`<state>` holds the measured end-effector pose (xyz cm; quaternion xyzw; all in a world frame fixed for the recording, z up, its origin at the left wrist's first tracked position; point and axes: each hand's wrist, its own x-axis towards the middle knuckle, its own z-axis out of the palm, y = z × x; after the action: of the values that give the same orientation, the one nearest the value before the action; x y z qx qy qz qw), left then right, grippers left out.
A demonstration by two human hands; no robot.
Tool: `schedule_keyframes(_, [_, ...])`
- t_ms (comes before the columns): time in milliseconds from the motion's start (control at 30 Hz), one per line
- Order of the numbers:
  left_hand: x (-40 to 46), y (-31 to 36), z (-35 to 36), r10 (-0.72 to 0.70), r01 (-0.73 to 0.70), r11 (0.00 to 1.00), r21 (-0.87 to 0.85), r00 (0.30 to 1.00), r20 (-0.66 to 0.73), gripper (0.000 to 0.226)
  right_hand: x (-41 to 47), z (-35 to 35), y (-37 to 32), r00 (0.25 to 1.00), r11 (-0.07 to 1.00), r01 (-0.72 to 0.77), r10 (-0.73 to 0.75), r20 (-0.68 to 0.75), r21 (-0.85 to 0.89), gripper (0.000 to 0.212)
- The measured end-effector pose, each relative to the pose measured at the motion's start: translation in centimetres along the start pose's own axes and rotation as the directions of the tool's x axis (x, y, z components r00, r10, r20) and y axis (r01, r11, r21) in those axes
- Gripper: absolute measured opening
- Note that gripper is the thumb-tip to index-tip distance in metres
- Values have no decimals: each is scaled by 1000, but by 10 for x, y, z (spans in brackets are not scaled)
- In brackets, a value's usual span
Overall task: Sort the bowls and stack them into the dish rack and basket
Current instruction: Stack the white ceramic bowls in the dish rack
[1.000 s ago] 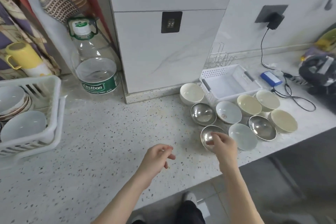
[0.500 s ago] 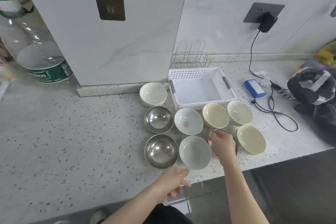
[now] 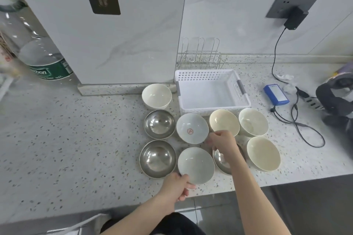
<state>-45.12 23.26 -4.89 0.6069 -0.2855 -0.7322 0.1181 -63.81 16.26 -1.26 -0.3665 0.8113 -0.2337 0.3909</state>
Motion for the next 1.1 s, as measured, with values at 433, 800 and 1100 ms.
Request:
schedule_keyframes(433, [-48, 49, -55, 285, -285, 958, 0, 956, -72, 18, 14, 1, -7, 984, 994, -110, 110, 140, -6, 14])
schedule_keyframes(800, [-50, 77, -102, 370, -401, 908, -122, 904, -215, 17, 8, 33, -16, 984, 988, -153, 154, 88, -18, 30])
schedule_keyframes(1100, [-65, 91, -163, 407, -431, 897, -104, 893, -190, 18, -30, 34, -44, 976, 987, -160, 158, -148, -2, 16])
